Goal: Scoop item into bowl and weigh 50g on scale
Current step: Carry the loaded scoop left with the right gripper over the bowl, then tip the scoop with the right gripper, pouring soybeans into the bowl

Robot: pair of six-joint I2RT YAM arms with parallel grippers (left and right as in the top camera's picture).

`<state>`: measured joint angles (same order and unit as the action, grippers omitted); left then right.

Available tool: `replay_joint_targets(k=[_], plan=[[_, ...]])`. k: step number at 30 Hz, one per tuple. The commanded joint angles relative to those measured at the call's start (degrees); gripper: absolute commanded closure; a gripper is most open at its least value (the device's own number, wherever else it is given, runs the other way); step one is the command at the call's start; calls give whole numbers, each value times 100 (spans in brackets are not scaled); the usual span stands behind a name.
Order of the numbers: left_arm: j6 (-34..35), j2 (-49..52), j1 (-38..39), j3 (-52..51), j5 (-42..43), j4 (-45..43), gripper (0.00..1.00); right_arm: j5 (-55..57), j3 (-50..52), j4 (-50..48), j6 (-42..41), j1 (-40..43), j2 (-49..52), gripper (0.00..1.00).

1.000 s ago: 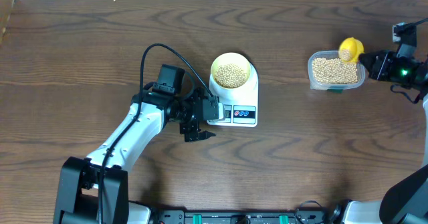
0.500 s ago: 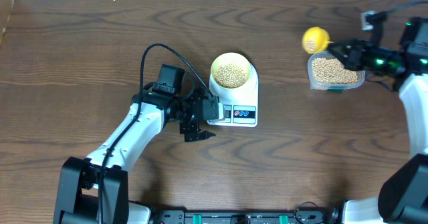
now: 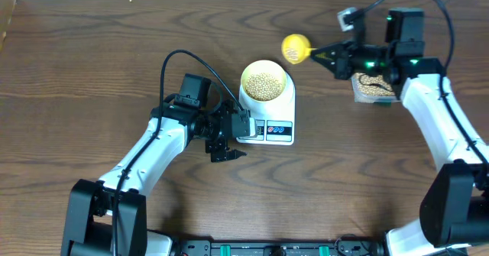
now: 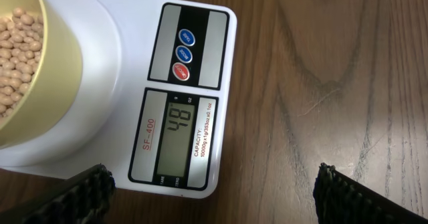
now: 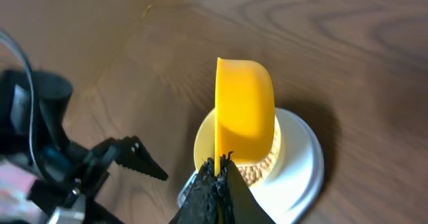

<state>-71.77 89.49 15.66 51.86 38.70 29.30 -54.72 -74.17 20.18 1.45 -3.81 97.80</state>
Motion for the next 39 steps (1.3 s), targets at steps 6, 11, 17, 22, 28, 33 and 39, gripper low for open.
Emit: replay_joint_targets(k=[6, 11, 17, 22, 28, 33, 39], plan=[[68, 15, 13, -70, 72, -2, 2, -92, -35, -173, 2009, -459, 4, 99], [68, 15, 13, -70, 72, -2, 2, -92, -33, -260, 2400, -656, 4, 99], [68, 15, 13, -70, 72, -2, 2, 39, -33, -264, 2697, -798, 4, 99], [68, 15, 13, -70, 72, -2, 2, 238, -33, -269, 2697, -802, 4, 99], [68, 15, 13, -70, 72, -2, 2, 380, -33, -267, 2693, -802, 4, 98], [68, 15, 13, -70, 72, -2, 2, 380, -33, -262, 2693, -802, 4, 98], [68, 15, 13, -70, 72, -2, 2, 378, -33, -260, 2684, -802, 4, 98]])
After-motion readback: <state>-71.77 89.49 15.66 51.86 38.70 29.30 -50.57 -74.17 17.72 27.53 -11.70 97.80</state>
